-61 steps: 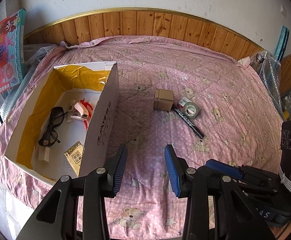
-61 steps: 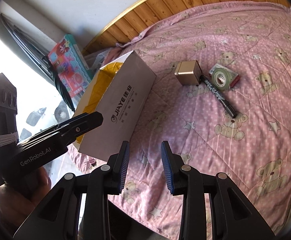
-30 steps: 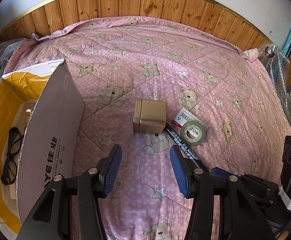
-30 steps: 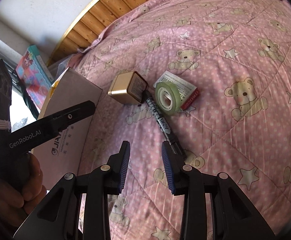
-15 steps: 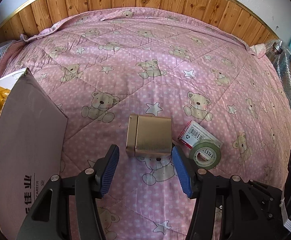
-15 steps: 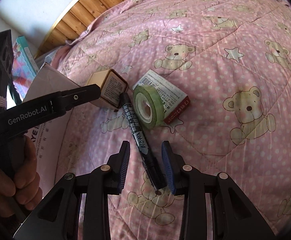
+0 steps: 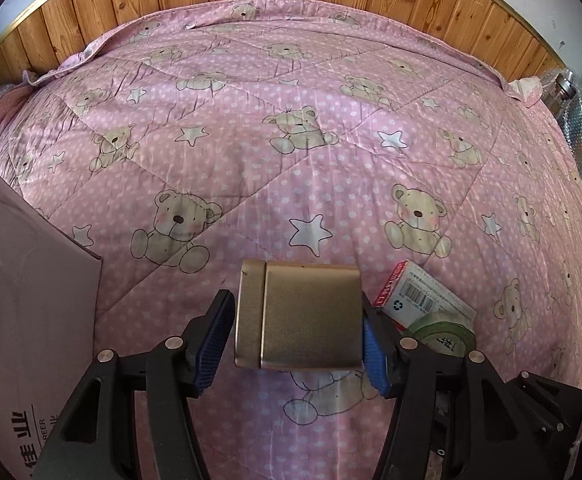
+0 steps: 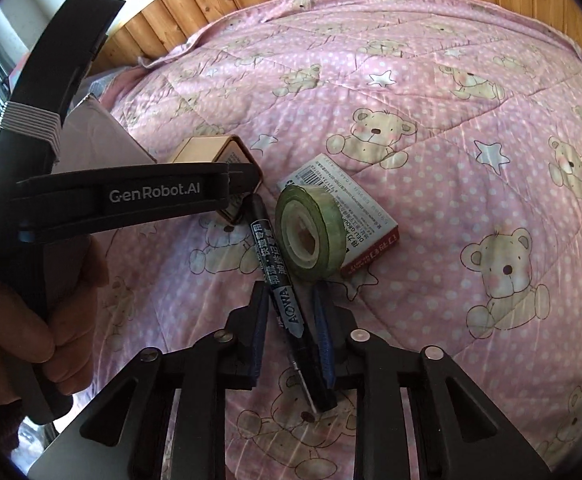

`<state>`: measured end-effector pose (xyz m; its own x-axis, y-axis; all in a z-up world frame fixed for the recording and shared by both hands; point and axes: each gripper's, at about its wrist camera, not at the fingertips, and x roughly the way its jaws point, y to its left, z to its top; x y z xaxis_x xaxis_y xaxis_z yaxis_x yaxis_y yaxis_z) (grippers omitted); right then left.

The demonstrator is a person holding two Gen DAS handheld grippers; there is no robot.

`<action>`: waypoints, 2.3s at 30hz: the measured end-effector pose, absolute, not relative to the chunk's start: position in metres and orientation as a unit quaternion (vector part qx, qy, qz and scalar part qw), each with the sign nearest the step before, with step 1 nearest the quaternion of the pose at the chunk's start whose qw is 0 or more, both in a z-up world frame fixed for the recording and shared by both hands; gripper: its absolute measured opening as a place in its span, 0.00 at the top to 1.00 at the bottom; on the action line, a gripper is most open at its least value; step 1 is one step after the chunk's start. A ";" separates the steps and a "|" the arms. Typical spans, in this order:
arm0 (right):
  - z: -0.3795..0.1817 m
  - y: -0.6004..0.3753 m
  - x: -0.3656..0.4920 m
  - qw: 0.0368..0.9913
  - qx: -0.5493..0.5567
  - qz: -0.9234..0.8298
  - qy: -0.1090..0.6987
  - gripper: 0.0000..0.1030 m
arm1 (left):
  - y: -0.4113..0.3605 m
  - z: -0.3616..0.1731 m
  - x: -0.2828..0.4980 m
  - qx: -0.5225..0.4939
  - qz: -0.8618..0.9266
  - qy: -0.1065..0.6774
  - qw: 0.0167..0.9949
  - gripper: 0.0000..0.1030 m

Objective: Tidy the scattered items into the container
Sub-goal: 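Grasp the gold cube with the left tool while the right tool grasps the black marker, then lift and carry the gold cube and black marker over the box with both tools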

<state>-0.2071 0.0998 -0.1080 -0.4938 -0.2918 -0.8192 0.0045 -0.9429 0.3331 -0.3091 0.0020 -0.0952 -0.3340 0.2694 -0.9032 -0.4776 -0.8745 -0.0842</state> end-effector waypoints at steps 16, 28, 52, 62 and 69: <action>-0.095 0.095 -0.181 0.106 0.492 -0.842 -0.193 0.86 | -0.007 -0.069 -0.285 -0.500 0.823 0.101 0.249 0.50; -0.074 0.081 -0.135 0.109 0.483 -0.844 -0.207 0.87 | -0.031 -0.031 -0.235 -0.483 0.831 0.091 0.260 0.50; -0.021 0.051 -0.051 0.117 0.449 -0.864 -0.196 0.86 | -0.081 0.032 -0.135 -0.443 0.851 0.073 0.271 0.50; 0.004 0.031 -0.023 0.130 0.430 -0.875 -0.178 0.87 | -0.105 0.057 -0.099 -0.421 0.863 0.064 0.271 0.50; 0.019 0.023 -0.007 0.135 0.418 -0.882 -0.170 0.86 | -0.119 0.072 -0.079 -0.405 0.871 0.056 0.274 0.50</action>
<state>-0.0065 0.0228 0.0186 -0.6148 -0.3800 -0.6911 0.0966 -0.9059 0.4122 -0.0793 -0.1192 0.0723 -0.5222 0.4310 -0.7359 -0.5224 -0.8437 -0.1234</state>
